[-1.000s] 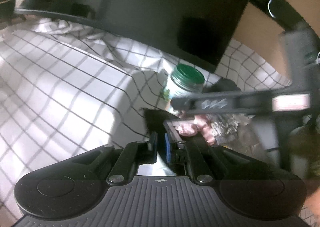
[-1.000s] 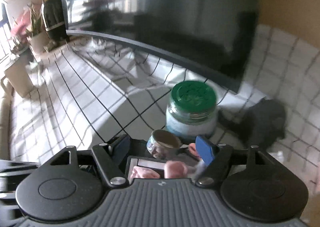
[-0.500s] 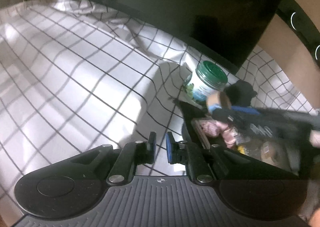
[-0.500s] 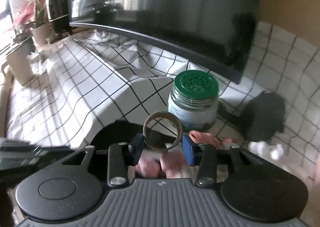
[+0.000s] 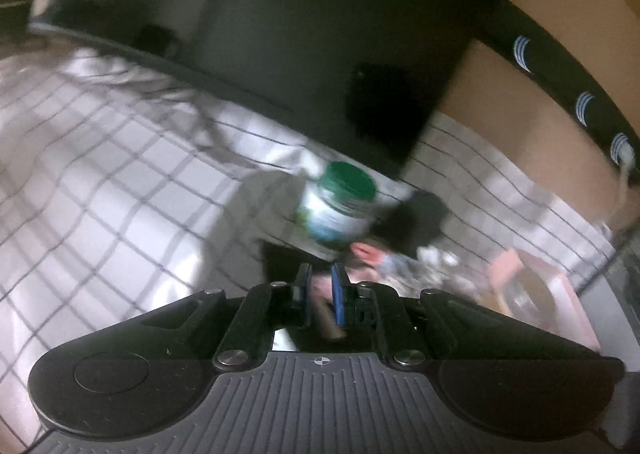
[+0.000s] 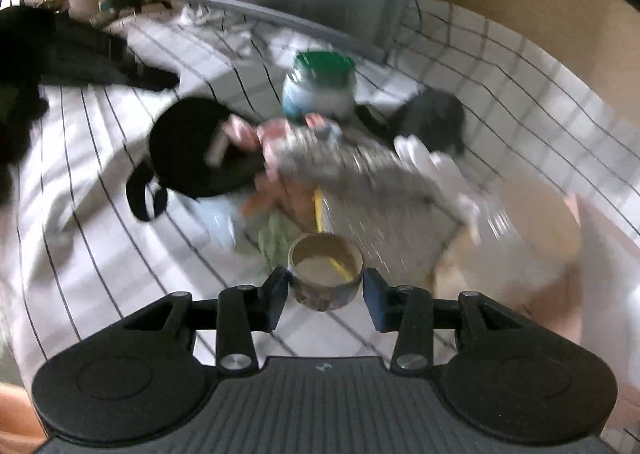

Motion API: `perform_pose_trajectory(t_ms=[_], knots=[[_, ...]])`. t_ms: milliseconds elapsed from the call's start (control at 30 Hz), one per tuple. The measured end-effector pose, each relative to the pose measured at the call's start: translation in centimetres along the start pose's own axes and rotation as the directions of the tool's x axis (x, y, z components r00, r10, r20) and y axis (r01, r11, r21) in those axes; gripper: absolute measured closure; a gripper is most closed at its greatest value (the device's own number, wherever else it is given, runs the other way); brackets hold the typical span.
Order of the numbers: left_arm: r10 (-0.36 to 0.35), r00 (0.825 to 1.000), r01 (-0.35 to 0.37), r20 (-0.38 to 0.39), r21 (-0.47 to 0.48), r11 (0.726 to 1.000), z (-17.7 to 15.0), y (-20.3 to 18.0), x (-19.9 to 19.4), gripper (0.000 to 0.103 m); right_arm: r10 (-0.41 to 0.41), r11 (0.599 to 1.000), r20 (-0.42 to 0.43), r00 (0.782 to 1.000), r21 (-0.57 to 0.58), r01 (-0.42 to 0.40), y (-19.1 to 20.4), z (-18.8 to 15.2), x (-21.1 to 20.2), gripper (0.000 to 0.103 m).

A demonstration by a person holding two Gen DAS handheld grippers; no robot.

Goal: Organize soft objects

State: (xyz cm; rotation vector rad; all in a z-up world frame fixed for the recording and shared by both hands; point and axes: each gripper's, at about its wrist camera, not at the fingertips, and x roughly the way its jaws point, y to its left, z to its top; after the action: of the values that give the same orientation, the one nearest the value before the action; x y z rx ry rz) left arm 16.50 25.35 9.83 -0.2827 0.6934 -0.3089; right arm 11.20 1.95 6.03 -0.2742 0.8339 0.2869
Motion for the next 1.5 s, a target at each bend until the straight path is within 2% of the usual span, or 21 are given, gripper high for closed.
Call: perform_pose_trajectory(t_ms=[133,333,367,433,600,800,933,1100,1167,1300,1500], knots=[[-0.028,0.997,0.033,-0.073,0.066,0.997,-1.6,-2.9,0.6,0.091,-0.03,1.0,-0.003,1.0,0.0,0.03,-0.9,-2.7,-1.0,0.063],[0.028,0.984,-0.013,-0.176,0.085,0.996,-5.2,-6.0,2.3,0.091,-0.035,0.998,0.001,0.999,0.045,0.035,-2.8,-5.3,-1.9,0.063],[0.034,0.981,-0.017,-0.19,0.087,0.996,-5.7,-6.4,2.6,0.091,-0.027,0.998,0.003,1.0,0.053,0.027,-3.0,-5.7,-2.2,0.062],[0.044,0.977,-0.027,-0.209,0.084,0.996,-6.3,-7.1,3.4,0.091,-0.023,0.998,0.007,1.0,0.052,0.023,-3.3,-6.2,-2.7,0.053],[0.091,0.971,-0.073,-0.22,0.088,0.993,-6.8,-8.8,5.2,0.09,-0.033,0.999,0.01,0.999,0.042,0.033,-3.9,-7.3,-3.7,0.05],[0.214,0.943,-0.208,-0.255,0.053,0.977,-7.0,-9.2,7.6,0.089,-0.051,0.996,0.001,0.999,0.069,0.051,-5.1,-8.3,-4.3,0.049],[0.229,0.934,-0.217,-0.276,0.072,0.973,-7.1,-9.8,8.4,0.088,-0.048,0.996,-0.01,0.999,0.081,0.049,-5.7,-8.8,-4.1,0.047],[0.271,0.923,-0.243,-0.274,0.131,0.961,-7.1,-10.8,9.1,0.081,-0.034,0.995,-0.007,0.999,0.093,0.035,-5.9,-9.0,-3.9,0.044],[0.285,0.92,-0.251,-0.27,0.151,0.956,-7.1,-11.1,9.3,0.081,-0.028,0.995,0.0,1.0,0.094,0.027,-5.9,-9.1,-3.9,0.04],[0.309,0.916,-0.264,-0.256,0.196,0.945,-7.1,-11.5,9.9,0.081,-0.025,0.995,0.005,1.0,0.092,0.024,-5.8,-9.3,-3.9,0.04],[0.326,0.904,-0.276,-0.276,0.205,0.939,-6.9,-11.8,10.2,0.082,-0.019,0.995,-0.005,1.0,0.099,0.02,-5.8,-9.7,-3.6,0.038]])
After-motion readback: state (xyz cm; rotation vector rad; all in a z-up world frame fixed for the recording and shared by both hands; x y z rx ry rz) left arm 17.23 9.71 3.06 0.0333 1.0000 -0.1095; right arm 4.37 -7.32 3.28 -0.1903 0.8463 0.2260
